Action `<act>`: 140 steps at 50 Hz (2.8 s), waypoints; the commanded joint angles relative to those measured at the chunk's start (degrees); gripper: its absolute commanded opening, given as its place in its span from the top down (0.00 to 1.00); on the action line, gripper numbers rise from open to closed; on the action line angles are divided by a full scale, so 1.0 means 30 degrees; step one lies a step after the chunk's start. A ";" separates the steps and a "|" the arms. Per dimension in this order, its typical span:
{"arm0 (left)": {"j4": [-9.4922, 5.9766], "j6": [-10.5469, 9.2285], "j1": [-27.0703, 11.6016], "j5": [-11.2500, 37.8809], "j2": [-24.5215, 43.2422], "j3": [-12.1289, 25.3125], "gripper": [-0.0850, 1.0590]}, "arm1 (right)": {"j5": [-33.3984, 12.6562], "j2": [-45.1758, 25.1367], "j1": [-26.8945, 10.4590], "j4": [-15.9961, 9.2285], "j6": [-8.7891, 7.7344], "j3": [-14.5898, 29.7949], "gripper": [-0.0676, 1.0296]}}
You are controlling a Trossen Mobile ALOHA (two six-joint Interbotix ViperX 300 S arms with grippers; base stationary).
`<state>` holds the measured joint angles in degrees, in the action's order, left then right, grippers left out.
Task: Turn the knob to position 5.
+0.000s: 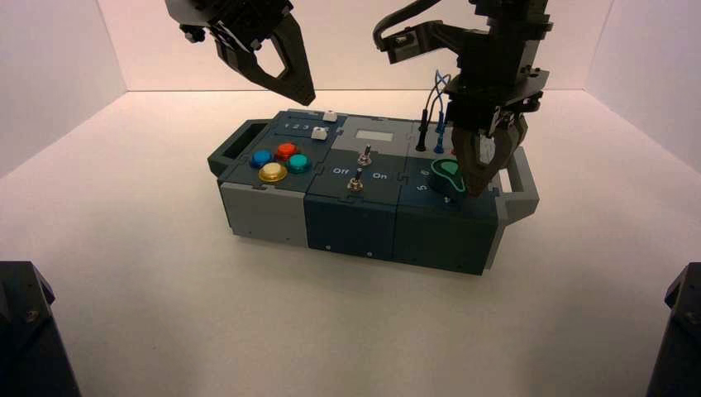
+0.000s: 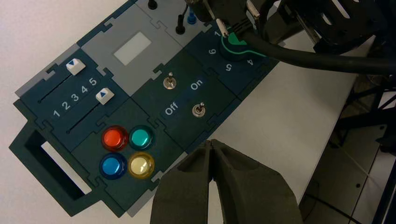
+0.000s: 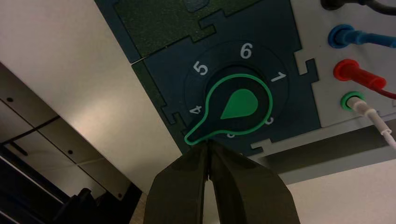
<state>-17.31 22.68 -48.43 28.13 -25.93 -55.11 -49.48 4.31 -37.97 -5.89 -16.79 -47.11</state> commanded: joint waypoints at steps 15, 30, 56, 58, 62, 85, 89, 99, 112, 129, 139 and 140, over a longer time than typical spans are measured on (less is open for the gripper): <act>0.0029 0.0088 -0.0059 -0.0029 -0.0146 0.0586 0.95 | 0.0029 -0.0293 -0.0762 -0.0557 0.0117 0.0586 0.96; 0.0029 0.0088 -0.0059 0.0059 -0.0146 0.0586 0.95 | 0.0000 -0.0732 -0.1113 -0.0586 0.0117 0.1113 0.96; 0.0059 0.0088 -0.0059 0.0088 -0.0146 0.0586 0.95 | 0.0000 -0.1377 -0.1084 -0.0352 0.0088 0.1816 0.96; 0.0029 0.0088 -0.0059 0.0117 -0.0146 0.0586 0.95 | -0.0029 -0.1406 -0.1084 -0.0352 0.0088 0.1875 0.96; 0.0029 0.0088 -0.0059 0.0117 -0.0146 0.0615 0.95 | -0.0029 -0.1436 -0.1084 -0.0352 0.0088 0.1963 0.96; 0.0029 0.0088 -0.0059 0.0146 -0.0146 0.0615 0.95 | -0.0059 -0.1670 -0.1084 -0.0322 0.0059 0.2080 0.96; 0.0059 0.0088 -0.0059 0.0117 -0.0146 0.0615 0.95 | -0.0059 -0.1758 -0.1084 -0.0322 0.0059 0.2139 0.96; 0.0059 0.0088 -0.0088 0.0176 -0.0176 0.0615 0.95 | -0.0088 -0.1934 -0.1084 -0.0322 0.0059 0.2227 0.96; 0.0088 0.0088 -0.0088 0.0176 -0.0176 0.0615 0.95 | -0.0117 -0.1436 -0.1084 -0.0322 0.0029 0.1846 0.96; 0.0322 0.0117 -0.0059 0.0117 -0.0117 0.0615 0.95 | -0.0732 0.0908 -0.1084 -0.0469 0.0176 0.1055 0.96; 0.0498 0.0088 -0.0088 0.0146 -0.0234 0.0615 0.95 | -0.0586 0.1553 -0.1084 -0.0469 0.0205 0.0615 0.96; 0.0527 0.0088 -0.0059 0.0146 -0.0234 0.0615 0.95 | -0.0586 0.1611 -0.1084 -0.0469 0.0205 0.0557 0.96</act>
<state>-15.82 22.59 -48.52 28.92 -25.93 -55.02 -51.50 7.65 -41.04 -7.03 -16.26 -45.70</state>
